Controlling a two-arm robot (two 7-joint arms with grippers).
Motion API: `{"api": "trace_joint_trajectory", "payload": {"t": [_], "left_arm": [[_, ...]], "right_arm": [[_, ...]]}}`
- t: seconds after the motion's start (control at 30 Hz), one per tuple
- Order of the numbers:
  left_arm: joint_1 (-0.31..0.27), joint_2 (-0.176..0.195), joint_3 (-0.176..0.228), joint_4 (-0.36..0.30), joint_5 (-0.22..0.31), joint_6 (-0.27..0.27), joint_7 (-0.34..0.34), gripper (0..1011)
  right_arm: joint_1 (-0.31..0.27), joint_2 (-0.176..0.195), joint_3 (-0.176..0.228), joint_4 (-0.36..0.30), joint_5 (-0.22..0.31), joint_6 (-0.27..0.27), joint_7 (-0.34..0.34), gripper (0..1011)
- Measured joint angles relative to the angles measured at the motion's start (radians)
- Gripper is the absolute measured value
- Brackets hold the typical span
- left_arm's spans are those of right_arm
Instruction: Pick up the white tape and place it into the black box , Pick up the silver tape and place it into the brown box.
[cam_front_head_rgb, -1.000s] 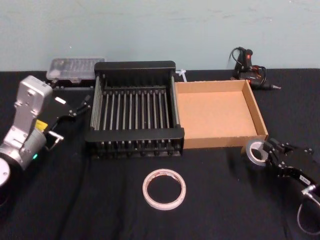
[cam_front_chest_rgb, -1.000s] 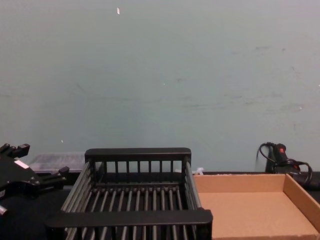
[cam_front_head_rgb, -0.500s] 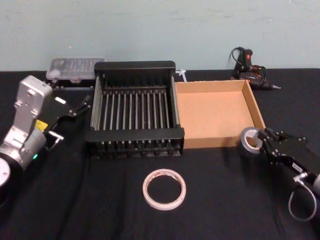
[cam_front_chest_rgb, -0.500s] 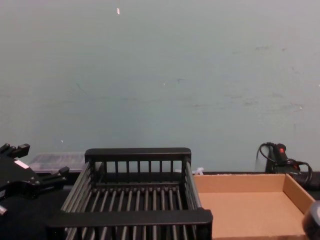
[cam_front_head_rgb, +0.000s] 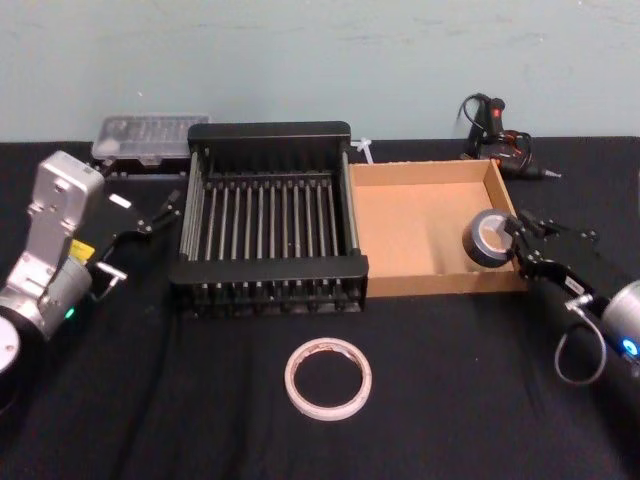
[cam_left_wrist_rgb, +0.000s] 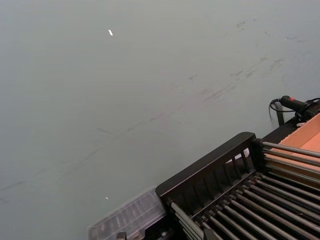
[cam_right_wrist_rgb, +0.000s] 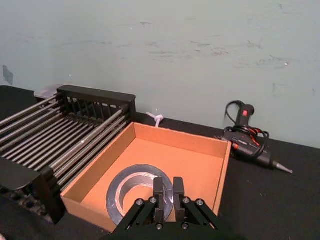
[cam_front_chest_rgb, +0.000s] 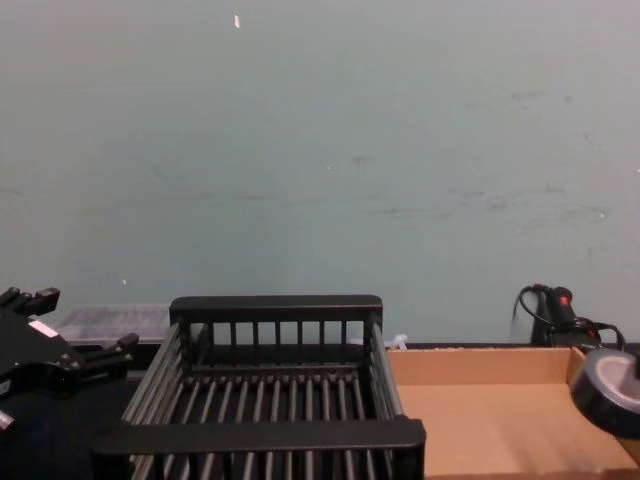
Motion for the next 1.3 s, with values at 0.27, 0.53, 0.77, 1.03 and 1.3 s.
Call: {"api": "trace_joint_trajectory", "payload": {"t": [0.27, 0.53, 0.77, 1.03, 1.3], "left_arm": [[0.000, 0.000, 0.000, 0.000, 0.000, 0.000, 0.000, 1001], [0.000, 0.000, 0.000, 0.000, 0.000, 0.000, 0.000, 1001], [0.000, 0.000, 0.000, 0.000, 0.000, 0.000, 0.000, 1001], [0.000, 0.000, 0.000, 0.000, 0.000, 0.000, 0.000, 1002], [0.000, 0.000, 0.000, 0.000, 0.000, 0.000, 0.000, 1001]], "right_arm": [[0.078, -0.026, -0.032, 0.089, -0.034, -0.018, 0.005, 123], [0.171, -0.063, -0.055, 0.196, -0.072, -0.045, 0.009, 124], [0.236, -0.092, -0.081, 0.265, -0.116, -0.062, 0.009, 124], [0.301, -0.129, -0.101, 0.342, -0.156, -0.068, 0.008, 124], [0.344, -0.152, -0.108, 0.394, -0.181, -0.062, 0.008, 124]]}}
